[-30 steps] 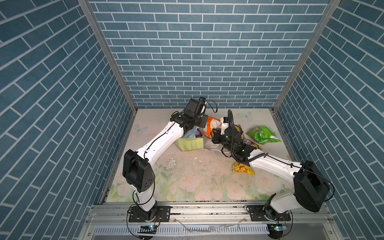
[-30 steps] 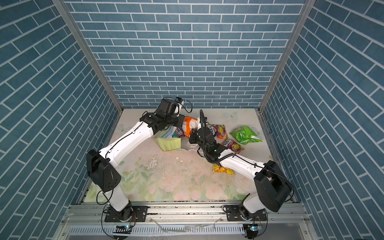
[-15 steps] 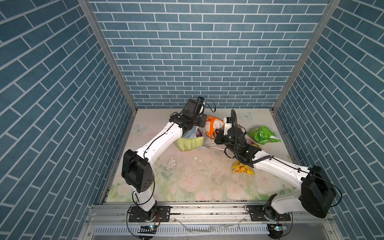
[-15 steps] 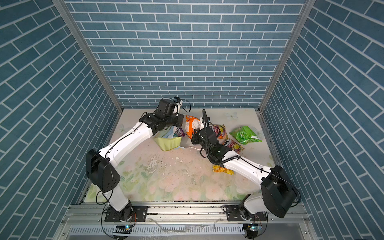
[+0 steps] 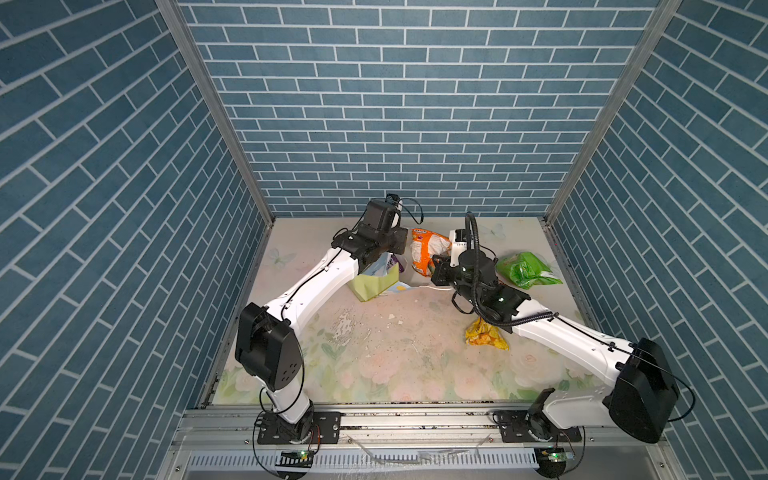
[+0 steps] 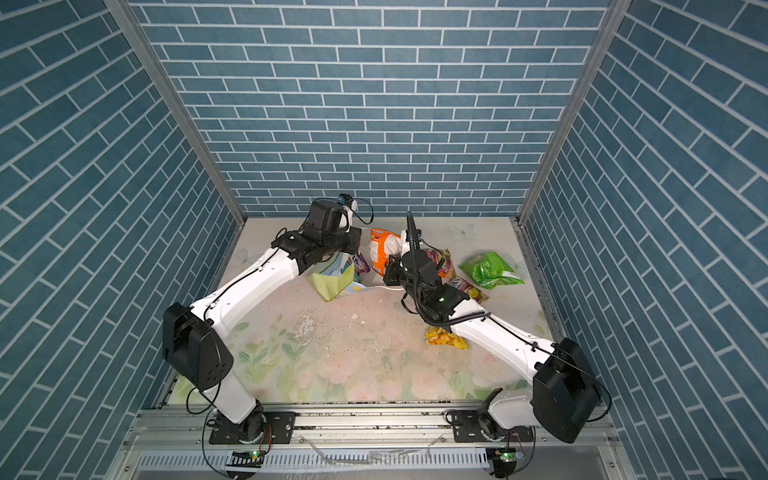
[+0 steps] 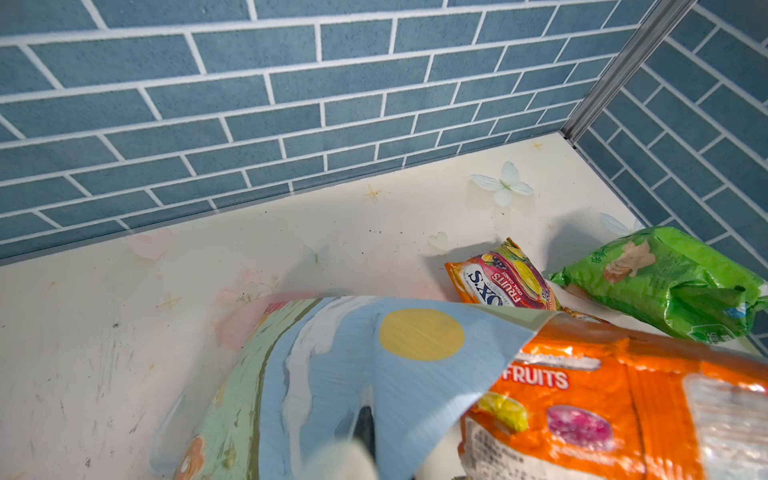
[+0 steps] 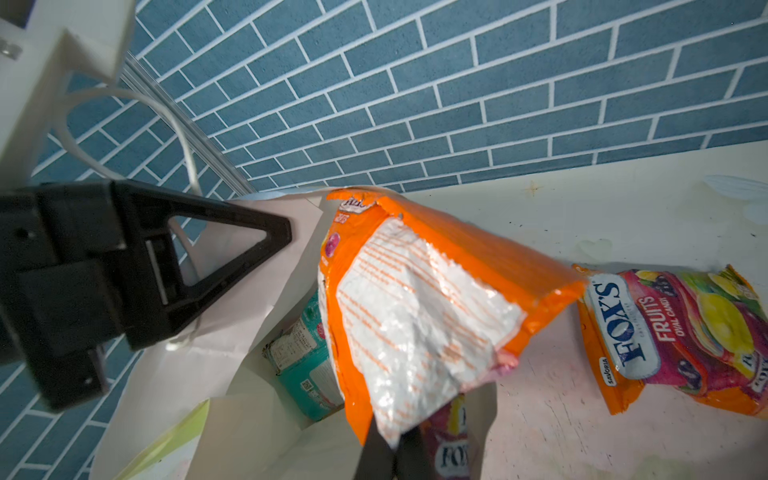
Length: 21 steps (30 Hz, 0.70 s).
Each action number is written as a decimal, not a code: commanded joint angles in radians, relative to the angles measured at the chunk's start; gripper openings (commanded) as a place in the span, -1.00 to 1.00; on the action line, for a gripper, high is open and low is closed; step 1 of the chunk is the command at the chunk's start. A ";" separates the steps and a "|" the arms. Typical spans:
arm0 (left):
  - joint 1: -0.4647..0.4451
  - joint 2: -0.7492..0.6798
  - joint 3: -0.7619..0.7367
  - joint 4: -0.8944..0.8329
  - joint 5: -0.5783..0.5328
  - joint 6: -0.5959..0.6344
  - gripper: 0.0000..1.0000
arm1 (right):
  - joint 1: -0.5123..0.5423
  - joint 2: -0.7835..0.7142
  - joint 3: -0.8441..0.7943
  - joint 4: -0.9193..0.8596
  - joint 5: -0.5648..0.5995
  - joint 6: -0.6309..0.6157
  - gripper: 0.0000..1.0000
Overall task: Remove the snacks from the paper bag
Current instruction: 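Lift the orange packet up out of the bag with the right gripper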
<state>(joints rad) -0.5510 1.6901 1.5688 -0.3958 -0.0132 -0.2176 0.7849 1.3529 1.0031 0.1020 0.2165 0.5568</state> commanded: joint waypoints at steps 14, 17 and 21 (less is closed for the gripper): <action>0.025 -0.064 -0.090 0.078 0.006 -0.040 -1.00 | -0.049 -0.026 0.168 -0.031 -0.039 -0.007 -1.00; 0.026 -0.071 -0.103 0.087 0.005 -0.041 -1.00 | -0.056 -0.019 0.191 -0.043 -0.037 -0.017 -1.00; 0.031 -0.080 -0.111 0.092 0.004 -0.041 -1.00 | -0.064 -0.012 0.215 -0.046 -0.035 -0.033 -1.00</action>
<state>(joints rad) -0.5259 1.6386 1.4761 -0.3004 -0.0097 -0.2527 0.7319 1.3533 1.1736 0.0078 0.1650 0.5484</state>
